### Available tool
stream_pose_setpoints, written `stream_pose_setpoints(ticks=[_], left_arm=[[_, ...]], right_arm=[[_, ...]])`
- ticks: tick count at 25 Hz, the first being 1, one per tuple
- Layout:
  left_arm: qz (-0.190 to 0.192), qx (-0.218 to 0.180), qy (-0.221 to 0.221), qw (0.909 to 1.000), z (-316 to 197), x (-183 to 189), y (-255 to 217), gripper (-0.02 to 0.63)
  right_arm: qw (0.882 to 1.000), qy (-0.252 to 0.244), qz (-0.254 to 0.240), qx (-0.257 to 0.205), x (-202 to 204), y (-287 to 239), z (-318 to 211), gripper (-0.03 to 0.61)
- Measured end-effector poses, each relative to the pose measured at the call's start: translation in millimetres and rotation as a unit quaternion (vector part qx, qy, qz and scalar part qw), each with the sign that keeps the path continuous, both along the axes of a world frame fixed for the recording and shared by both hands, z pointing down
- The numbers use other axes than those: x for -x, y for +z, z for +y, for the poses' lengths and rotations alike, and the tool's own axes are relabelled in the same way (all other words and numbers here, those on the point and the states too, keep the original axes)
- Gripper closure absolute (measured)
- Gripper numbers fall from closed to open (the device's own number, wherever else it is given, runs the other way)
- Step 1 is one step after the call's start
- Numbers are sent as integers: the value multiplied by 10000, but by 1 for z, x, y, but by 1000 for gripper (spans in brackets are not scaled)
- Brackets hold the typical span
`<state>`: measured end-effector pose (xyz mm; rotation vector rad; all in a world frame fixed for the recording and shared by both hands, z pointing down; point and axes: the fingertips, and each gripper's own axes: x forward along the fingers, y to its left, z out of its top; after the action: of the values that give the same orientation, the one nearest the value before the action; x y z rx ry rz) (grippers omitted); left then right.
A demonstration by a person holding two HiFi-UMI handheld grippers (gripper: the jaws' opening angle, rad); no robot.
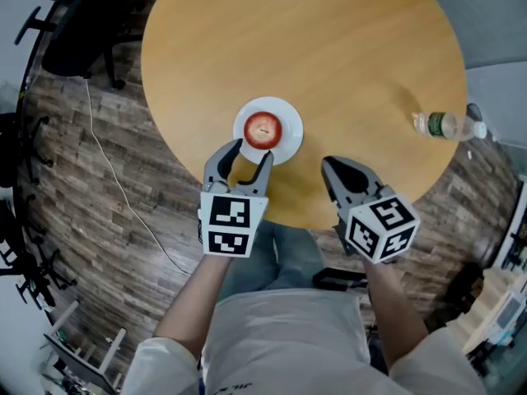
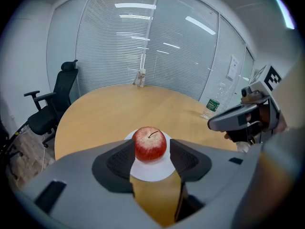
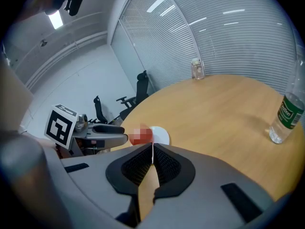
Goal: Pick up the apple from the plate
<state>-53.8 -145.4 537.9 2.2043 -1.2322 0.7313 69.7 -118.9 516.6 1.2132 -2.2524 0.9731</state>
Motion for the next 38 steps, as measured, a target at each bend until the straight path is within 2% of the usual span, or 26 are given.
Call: stream_pose_setpoints(ticks=[5, 12, 32, 38], left_arm=[[81, 207, 5, 9998, -5, -5, 13, 291], [160, 304, -50, 9994, -18, -9, 30, 227], [148, 457, -107, 9988, -31, -19, 51, 216], [57, 496, -118, 9987, -31, -18, 54, 233]], right_arm=[[10000, 5, 2, 84, -1, 7, 0, 548], [9997, 2, -2, 254, -1, 18, 3, 546], [9989, 28, -30, 474, -6, 33, 10, 547], [9988, 23, -41, 485, -6, 33, 11, 548]])
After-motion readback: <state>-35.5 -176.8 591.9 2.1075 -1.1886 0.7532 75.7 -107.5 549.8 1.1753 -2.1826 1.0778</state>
